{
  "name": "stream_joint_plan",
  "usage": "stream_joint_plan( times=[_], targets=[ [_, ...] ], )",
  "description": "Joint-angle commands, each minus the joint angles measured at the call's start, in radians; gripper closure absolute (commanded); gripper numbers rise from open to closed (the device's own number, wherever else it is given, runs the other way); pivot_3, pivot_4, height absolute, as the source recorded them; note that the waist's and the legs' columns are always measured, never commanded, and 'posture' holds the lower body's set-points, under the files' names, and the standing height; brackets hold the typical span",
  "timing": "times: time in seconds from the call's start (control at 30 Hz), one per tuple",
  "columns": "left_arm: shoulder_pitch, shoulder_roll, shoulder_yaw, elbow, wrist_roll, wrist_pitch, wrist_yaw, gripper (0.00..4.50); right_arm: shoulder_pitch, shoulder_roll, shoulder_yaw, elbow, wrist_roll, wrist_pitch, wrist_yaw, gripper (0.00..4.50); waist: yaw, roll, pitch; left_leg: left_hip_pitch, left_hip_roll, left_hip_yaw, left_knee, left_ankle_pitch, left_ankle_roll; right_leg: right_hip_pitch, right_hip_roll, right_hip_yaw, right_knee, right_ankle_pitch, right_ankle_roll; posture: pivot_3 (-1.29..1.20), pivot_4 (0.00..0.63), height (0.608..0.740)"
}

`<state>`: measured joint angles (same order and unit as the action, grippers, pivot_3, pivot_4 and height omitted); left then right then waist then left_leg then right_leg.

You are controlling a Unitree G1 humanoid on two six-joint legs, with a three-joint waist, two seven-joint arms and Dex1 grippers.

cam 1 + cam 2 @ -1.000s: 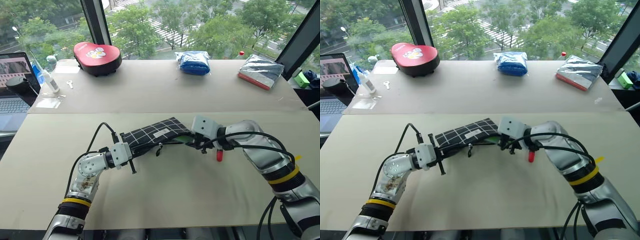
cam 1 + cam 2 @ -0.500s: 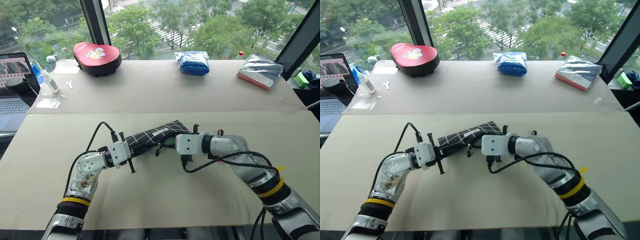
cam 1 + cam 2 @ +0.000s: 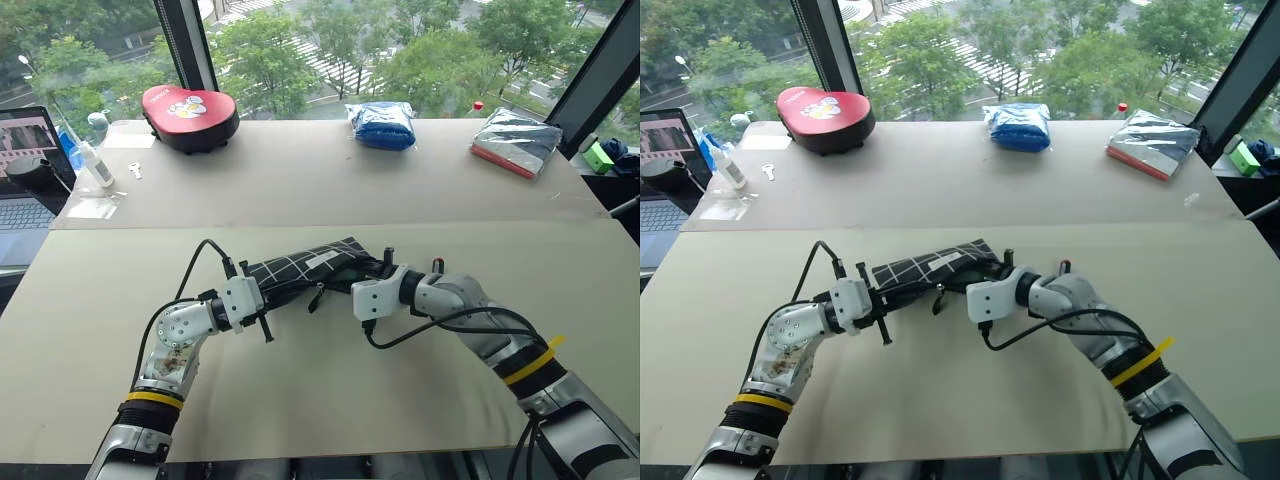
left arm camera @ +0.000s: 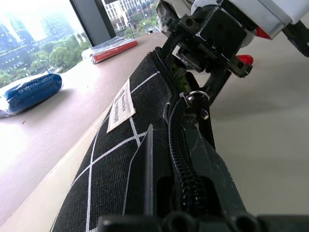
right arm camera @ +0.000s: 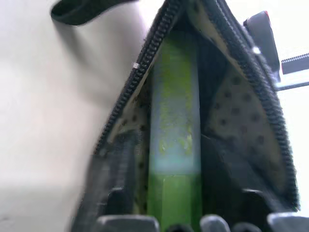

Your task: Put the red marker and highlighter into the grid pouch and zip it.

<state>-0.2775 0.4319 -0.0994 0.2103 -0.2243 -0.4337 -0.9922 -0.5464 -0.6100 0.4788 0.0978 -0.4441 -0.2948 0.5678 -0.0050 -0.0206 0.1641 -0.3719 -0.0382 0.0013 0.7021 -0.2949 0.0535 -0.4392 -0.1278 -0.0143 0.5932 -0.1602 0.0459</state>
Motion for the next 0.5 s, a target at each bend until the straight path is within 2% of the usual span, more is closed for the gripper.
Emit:
stream_joint_plan(
  times=[0.03, 0.13, 0.17, 0.23, 0.27, 0.33, 0.37, 0.43, 0.5],
  targets=[
    [-0.026, -0.003, 0.026, -0.037, -0.032, -0.004, 0.014, 4.50, -0.013, -0.007, -0.056, 0.010, 0.038, -0.001, 0.029, 1.21, 0.000, 0.000, 0.000, 0.000, 0.000, 0.000, 0.000, 0.000, 0.000, 0.000, 0.000, 0.000, 0.000, 0.000, 0.000, 0.00, 0.150, 0.740],
    [-0.028, -0.005, 0.026, -0.034, -0.030, -0.005, 0.016, 4.50, -0.017, -0.021, -0.136, -0.015, 0.201, 0.018, 0.115, 1.21, 0.000, 0.000, 0.000, 0.000, 0.000, 0.000, 0.000, 0.000, 0.000, 0.000, 0.000, 0.000, 0.000, 0.000, 0.000, 0.00, 0.150, 0.740],
    [-0.028, -0.004, 0.026, -0.035, -0.030, -0.004, 0.017, 4.50, -0.011, -0.028, -0.171, -0.048, 0.301, 0.059, 0.180, 1.21, 0.000, 0.000, 0.000, 0.000, 0.000, 0.000, 0.000, 0.000, 0.000, 0.000, 0.000, 0.000, 0.000, 0.000, 0.000, 0.00, 0.150, 0.740],
    [-0.027, -0.002, 0.023, -0.035, -0.030, -0.003, 0.017, 4.50, -0.002, -0.032, -0.249, -0.133, 0.510, 0.247, 0.290, 1.21, 0.000, 0.000, 0.000, 0.000, 0.001, 0.000, 0.000, 0.000, 0.000, 0.001, 0.000, 0.000, 0.000, 0.000, 0.000, 0.00, 0.150, 0.740],
    [-0.027, -0.001, 0.023, -0.035, -0.030, -0.003, 0.017, 4.50, 0.001, -0.052, -0.283, -0.187, 0.620, 0.401, 0.348, 1.21, 0.001, 0.000, 0.000, 0.000, 0.001, -0.001, 0.000, -0.001, 0.001, 0.001, 0.000, 0.000, 0.000, 0.000, 0.000, 0.00, 0.150, 0.740],
    [-0.027, 0.000, 0.022, -0.036, -0.031, -0.002, 0.018, 4.50, 0.017, -0.108, -0.329, -0.276, 0.783, 0.630, 0.437, 1.21, 0.004, 0.000, 0.000, 0.000, 0.002, -0.001, 0.000, -0.001, 0.002, 0.001, 0.000, 0.000, 0.000, 0.000, 0.000, 0.00, 0.150, 0.740],
    [-0.027, -0.001, 0.021, -0.036, -0.030, -0.002, 0.018, 4.50, 0.035, -0.158, -0.369, -0.333, 0.916, 0.762, 0.491, 1.21, 0.006, 0.000, 0.000, 0.000, 0.002, -0.001, 0.000, -0.001, 0.003, 0.001, 0.000, 0.000, 0.000, 0.000, 0.000, 0.00, 0.150, 0.740],
    [-0.025, -0.002, 0.019, -0.034, -0.029, -0.005, 0.019, 4.50, 0.064, -0.200, -0.466, -0.401, 1.127, 0.924, 0.535, 1.21, 0.014, 0.000, 0.000, -0.001, 0.002, -0.002, 0.000, -0.002, 0.003, 0.001, 0.000, -0.001, 0.000, 0.000, 0.000, 0.00, 0.150, 0.740],
    [-0.023, -0.004, 0.017, -0.034, -0.027, -0.006, 0.019, 4.50, 0.079, -0.216, -0.522, -0.423, 1.219, 1.009, 0.529, 1.21, 0.015, 0.000, 0.000, -0.001, 0.003, -0.002, 0.000, -0.002, 0.004, 0.001, 0.000, -0.001, -0.001, 0.000, 0.000, 0.00, 0.150, 0.740]
  ],
)
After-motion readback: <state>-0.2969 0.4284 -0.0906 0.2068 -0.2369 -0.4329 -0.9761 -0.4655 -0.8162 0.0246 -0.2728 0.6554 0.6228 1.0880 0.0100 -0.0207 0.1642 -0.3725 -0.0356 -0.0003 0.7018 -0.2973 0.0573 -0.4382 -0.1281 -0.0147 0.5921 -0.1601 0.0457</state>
